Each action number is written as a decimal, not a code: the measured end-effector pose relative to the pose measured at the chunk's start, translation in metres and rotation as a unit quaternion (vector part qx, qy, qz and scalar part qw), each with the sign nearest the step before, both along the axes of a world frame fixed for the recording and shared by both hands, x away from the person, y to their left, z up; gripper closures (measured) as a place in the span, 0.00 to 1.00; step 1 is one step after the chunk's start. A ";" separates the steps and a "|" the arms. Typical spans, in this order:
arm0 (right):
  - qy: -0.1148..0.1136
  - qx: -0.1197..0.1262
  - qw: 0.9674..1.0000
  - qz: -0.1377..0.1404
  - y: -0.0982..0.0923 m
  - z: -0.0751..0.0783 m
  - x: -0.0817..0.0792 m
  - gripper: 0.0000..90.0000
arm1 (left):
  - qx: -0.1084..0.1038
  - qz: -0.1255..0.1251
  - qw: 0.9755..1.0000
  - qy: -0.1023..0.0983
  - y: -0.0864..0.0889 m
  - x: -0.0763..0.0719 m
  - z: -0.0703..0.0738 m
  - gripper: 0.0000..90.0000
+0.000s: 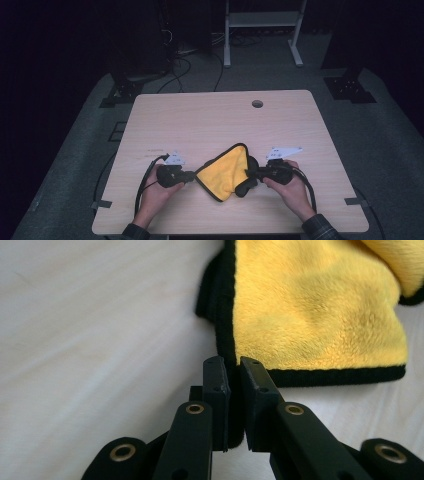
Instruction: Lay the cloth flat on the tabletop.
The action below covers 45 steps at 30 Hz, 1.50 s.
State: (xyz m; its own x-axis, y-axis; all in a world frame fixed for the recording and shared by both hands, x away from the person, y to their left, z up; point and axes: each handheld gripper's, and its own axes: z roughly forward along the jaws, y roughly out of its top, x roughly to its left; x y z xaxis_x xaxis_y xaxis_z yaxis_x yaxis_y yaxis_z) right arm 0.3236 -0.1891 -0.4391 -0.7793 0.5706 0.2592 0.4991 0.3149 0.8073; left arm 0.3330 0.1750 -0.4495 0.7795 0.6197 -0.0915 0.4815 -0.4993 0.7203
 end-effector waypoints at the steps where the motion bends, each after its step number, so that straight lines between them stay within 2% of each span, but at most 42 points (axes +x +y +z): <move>1: -0.016 -0.006 1.000 -0.010 -0.009 0.008 0.002 0.95 | -0.005 0.005 1.000 -0.006 0.003 0.002 0.004 0.91; 2: -0.020 -0.006 1.000 -0.015 -0.013 0.010 0.002 0.95 | -0.009 0.012 1.000 -0.018 0.008 0.004 0.011 0.91; 3: -0.020 -0.006 1.000 -0.015 -0.013 0.010 0.002 0.95 | -0.009 0.012 1.000 -0.018 0.008 0.004 0.011 0.92; 4: -0.027 -0.004 0.999 -0.028 -0.024 0.017 0.006 0.95 | -0.020 0.022 0.999 -0.029 0.013 0.007 0.017 0.92; 5: -0.027 -0.004 0.999 -0.028 -0.024 0.017 0.006 0.95 | -0.020 0.022 0.999 -0.029 0.013 0.007 0.017 0.92; 7: -0.039 0.005 0.998 -0.047 -0.037 0.025 0.011 0.95 | -0.030 0.039 0.998 -0.047 0.021 0.012 0.028 0.92; 9: -0.041 0.006 0.998 -0.054 -0.042 0.029 0.013 0.95 | -0.033 0.042 0.997 -0.051 0.023 0.013 0.031 0.92; 10: -0.053 0.008 0.997 -0.062 -0.049 0.036 0.016 0.95 | -0.038 0.053 0.996 -0.065 0.027 0.016 0.039 0.92; 14: -0.074 0.008 0.994 -0.075 -0.058 0.050 0.020 0.95 | -0.054 0.070 0.992 -0.091 0.037 0.022 0.060 0.92; 15: -0.074 0.008 0.994 -0.075 -0.058 0.050 0.020 0.95 | -0.054 0.070 0.992 -0.091 0.037 0.022 0.060 0.92; 16: -0.087 0.009 0.993 -0.083 -0.062 0.060 0.024 0.95 | -0.063 0.078 0.989 -0.105 0.042 0.025 0.071 0.93; 18: -0.097 0.011 0.991 -0.089 -0.065 0.068 0.027 0.95 | -0.071 0.085 0.987 -0.118 0.046 0.027 0.083 0.93; 19: -0.097 0.011 0.991 -0.089 -0.065 0.068 0.027 0.95 | -0.071 0.085 0.987 -0.118 0.046 0.027 0.083 0.93; 20: -0.103 0.012 0.990 -0.092 -0.067 0.073 0.029 0.95 | -0.076 0.089 0.985 -0.128 0.048 0.029 0.091 0.93; 21: -0.121 0.009 0.988 -0.100 -0.070 0.086 0.033 0.95 | -0.079 0.094 0.983 -0.139 0.051 0.031 0.100 0.93; 24: -0.138 0.005 0.984 -0.110 -0.075 0.102 0.037 0.95 | -0.087 0.100 0.979 -0.156 0.054 0.036 0.116 0.93; 25: -0.138 0.005 0.984 -0.110 -0.075 0.102 0.037 0.95 | -0.087 0.100 0.979 -0.156 0.054 0.036 0.116 0.93; 26: -0.155 0.003 0.981 -0.118 -0.079 0.116 0.041 0.96 | -0.094 0.103 0.976 -0.169 0.054 0.040 0.127 0.93; 27: -0.155 0.003 0.981 -0.118 -0.079 0.116 0.041 0.96 | -0.094 0.103 0.976 -0.169 0.054 0.040 0.127 0.93; 28: -0.167 0.004 0.978 -0.127 -0.082 0.127 0.042 0.96 | -0.101 0.104 0.973 -0.180 0.053 0.042 0.138 0.93; 29: -0.172 0.005 0.977 -0.129 -0.083 0.131 0.043 0.96 | -0.105 0.104 0.971 -0.187 0.053 0.043 0.145 0.93; 30: -0.172 0.005 0.977 -0.129 -0.083 0.131 0.043 0.96 | -0.105 0.104 0.971 -0.187 0.053 0.043 0.145 0.93; 31: -0.179 0.009 0.975 -0.133 -0.085 0.137 0.042 0.96 | -0.110 0.104 0.969 -0.194 0.053 0.043 0.150 0.93; 32: -0.188 0.014 0.972 -0.138 -0.086 0.143 0.041 0.96 | -0.121 0.105 0.966 -0.205 0.053 0.042 0.158 0.93; 33: -0.188 0.014 0.972 -0.138 -0.086 0.143 0.041 0.96 | -0.121 0.105 0.966 -0.205 0.053 0.042 0.158 0.93; 34: -0.196 0.013 0.971 -0.139 -0.086 0.148 0.039 0.96 | -0.125 0.105 0.963 -0.213 0.053 0.041 0.165 0.93; 35: -0.197 0.015 0.970 -0.140 -0.086 0.149 0.039 0.96 | -0.127 0.106 0.962 -0.216 0.053 0.041 0.168 0.93; 37: -0.204 0.013 0.969 -0.141 -0.087 0.152 0.039 0.96 | -0.130 0.108 0.961 -0.220 0.052 0.042 0.174 0.93; 39: -0.204 0.013 0.968 -0.143 -0.087 0.154 0.039 0.96 | -0.127 0.107 0.961 -0.222 0.052 0.044 0.175 0.94; 42: -0.211 0.008 0.966 -0.152 -0.086 0.160 0.047 0.95 | -0.126 0.111 0.960 -0.226 0.047 0.057 0.180 0.94; 43: -0.211 0.008 0.966 -0.152 -0.086 0.160 0.047 0.95 | -0.126 0.111 0.960 -0.226 0.047 0.057 0.180 0.94; 45: -0.212 0.010 0.964 -0.158 -0.087 0.163 0.055 0.95 | -0.131 0.117 0.959 -0.221 0.046 0.067 0.180 0.94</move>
